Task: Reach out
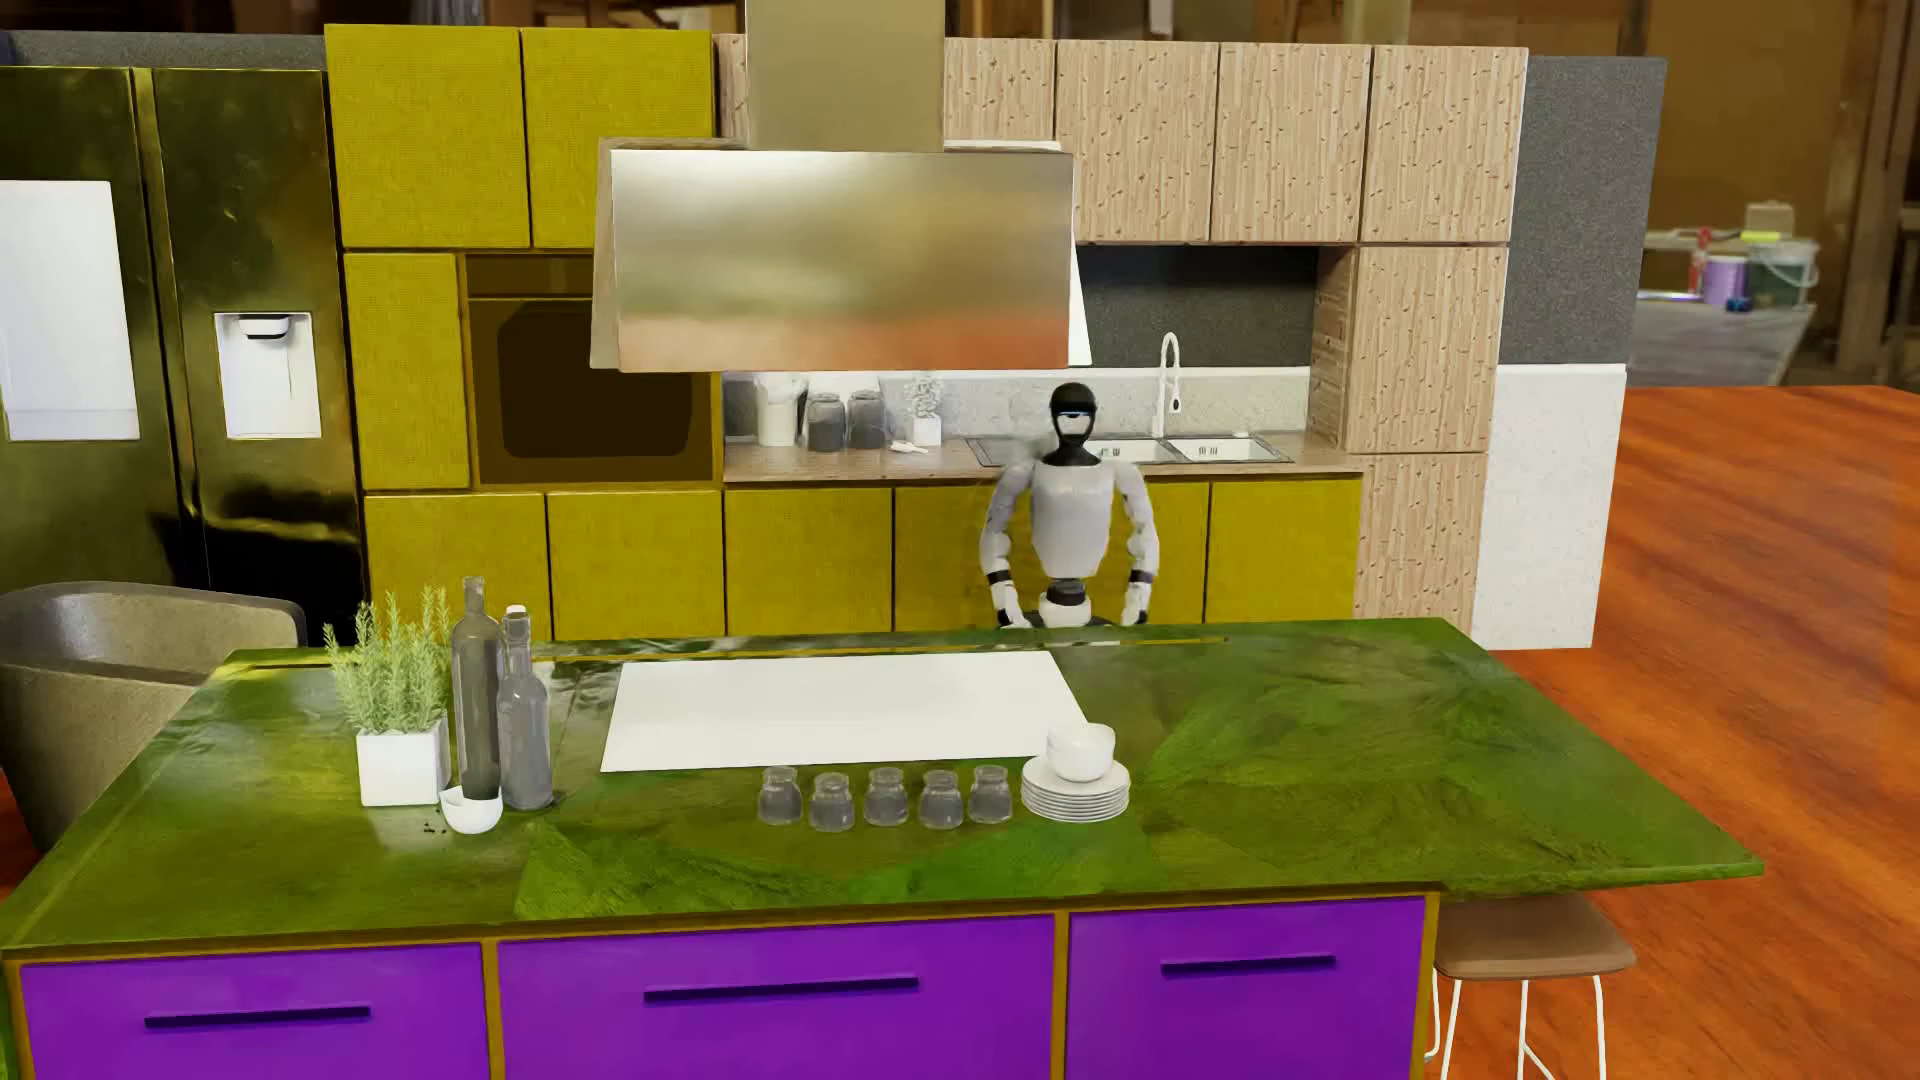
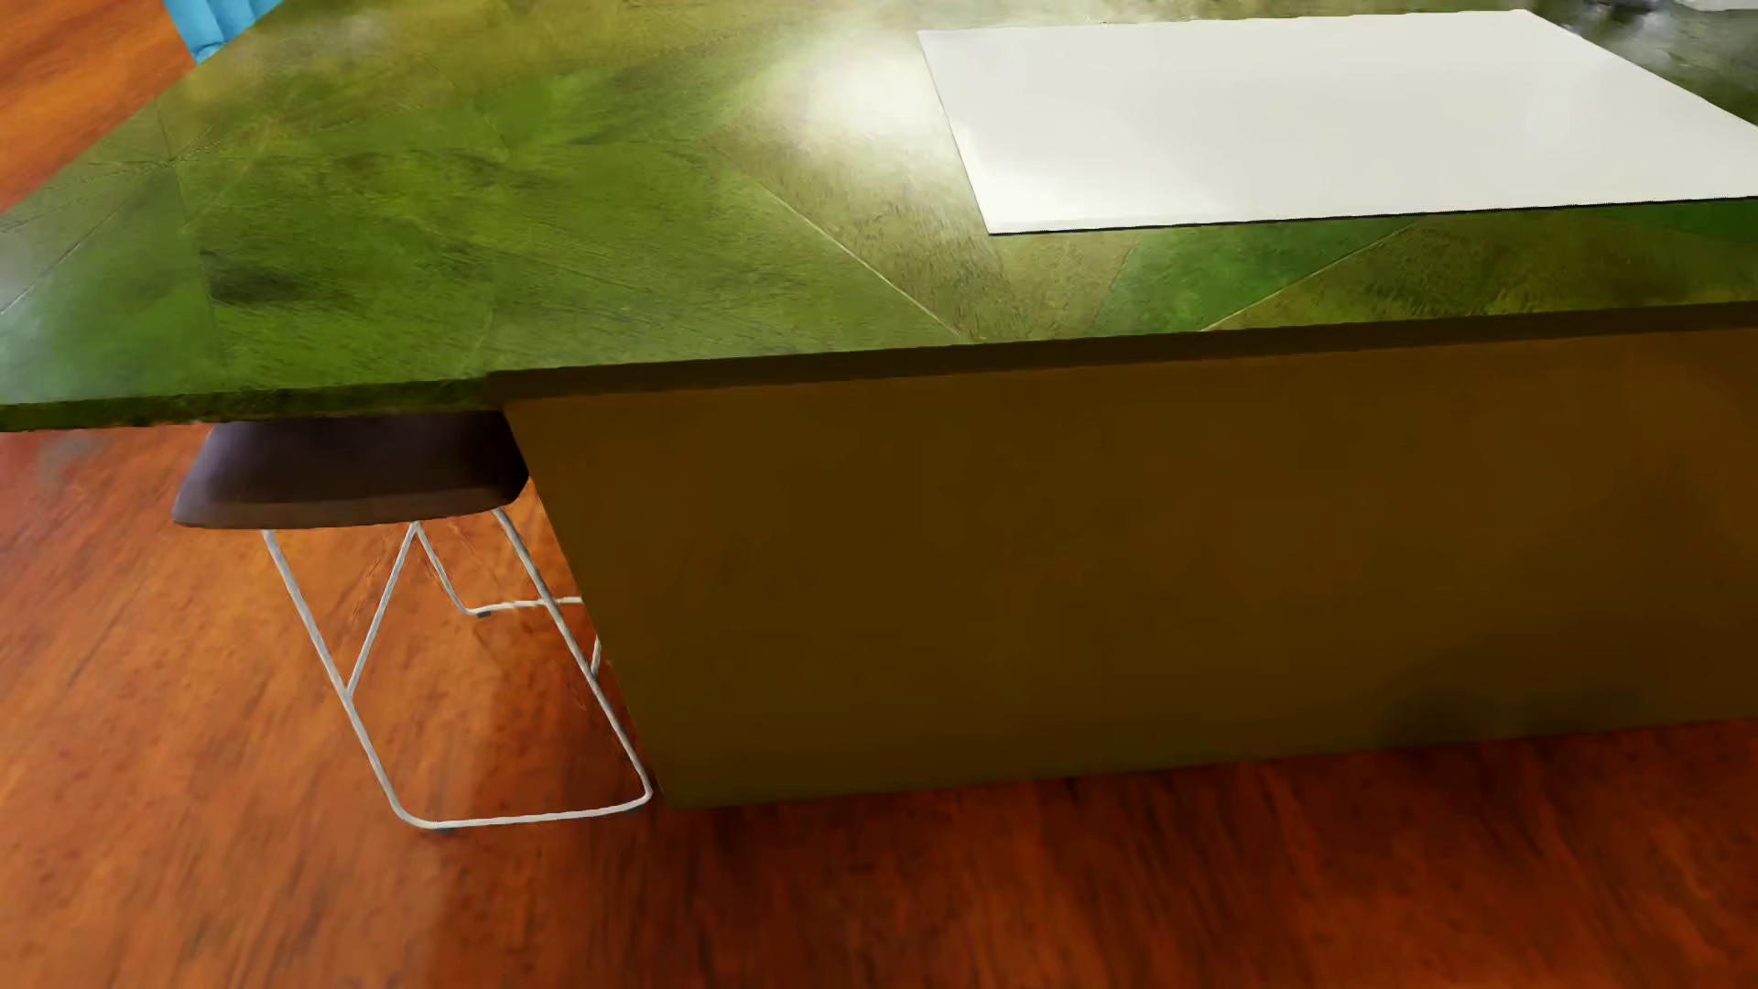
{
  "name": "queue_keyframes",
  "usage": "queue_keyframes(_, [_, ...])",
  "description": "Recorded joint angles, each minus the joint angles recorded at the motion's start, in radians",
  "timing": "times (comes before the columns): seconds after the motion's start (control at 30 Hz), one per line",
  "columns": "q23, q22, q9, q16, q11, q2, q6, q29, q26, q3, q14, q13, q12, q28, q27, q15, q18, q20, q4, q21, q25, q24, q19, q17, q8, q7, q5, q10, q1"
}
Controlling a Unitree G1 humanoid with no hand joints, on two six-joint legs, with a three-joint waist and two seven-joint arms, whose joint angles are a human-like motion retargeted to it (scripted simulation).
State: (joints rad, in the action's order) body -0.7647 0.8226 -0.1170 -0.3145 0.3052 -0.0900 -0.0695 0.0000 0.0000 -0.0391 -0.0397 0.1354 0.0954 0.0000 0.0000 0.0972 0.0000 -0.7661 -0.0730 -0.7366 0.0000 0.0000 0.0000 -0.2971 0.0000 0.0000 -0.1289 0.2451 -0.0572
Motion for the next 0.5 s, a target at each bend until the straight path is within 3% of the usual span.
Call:
queue_keyframes(0.2, [-0.059,0.008,0.014,0.012,-0.009,-0.02,-0.004,0.0,0.0,0.031,0.008,0.0,-0.053,0.0,0.0,-0.029,0.0,-0.084,-0.006,-0.04,0.0,0.0,0.0,-0.016,0.0,0.0,0.001,-0.011,-0.015])
queue_keyframes(0.27, [-0.1,0.131,0.022,0.018,-0.053,-0.011,-0.01,0.0,0.0,0.062,0.007,-0.037,-0.171,0.0,0.0,-0.075,0.0,-0.236,-0.005,-0.102,0.0,0.0,0.0,-0.021,0.0,0.0,0.001,-0.015,-0.02])
queue_keyframes(0.3, [-0.111,0.21,0.035,0.018,-0.073,-0.004,-0.008,0.0,0.0,0.084,0.01,-0.063,-0.276,0.0,0.0,-0.096,0.0,-0.238,-0.004,-0.141,0.0,0.0,0.0,-0.021,0.0,0.0,0.003,-0.012,-0.022])
queue_keyframes(0.4, [-0.086,0.21,0.041,-0.029,-0.095,-0.012,-0.029,0.0,0.0,0.138,0.002,-0.113,-0.673,0.0,0.0,-0.152,0.0,-0.036,-0.004,-0.202,0.0,0.0,0.0,-0.051,0.0,0.0,0.002,-0.012,-0.037])
queue_keyframes(0.43, [-0.059,0.264,0.065,-0.016,-0.127,0.015,-0.052,0.0,0.0,0.145,0.003,-0.108,-0.851,0.0,0.0,-0.193,0.0,0.038,-0.001,-0.171,0.0,0.0,0.0,-0.084,0.0,0.0,0.006,-0.01,-0.018])
queue_keyframes(0.5, [-0.048,0.29,0.066,-0.075,-0.14,0.015,-0.093,0.0,0.0,0.188,0.006,-0.136,-1.124,0.0,0.0,-0.21,0.0,0.147,-0.002,-0.146,0.0,0.0,0.0,-0.112,0.0,0.0,0.002,-0.01,-0.023])
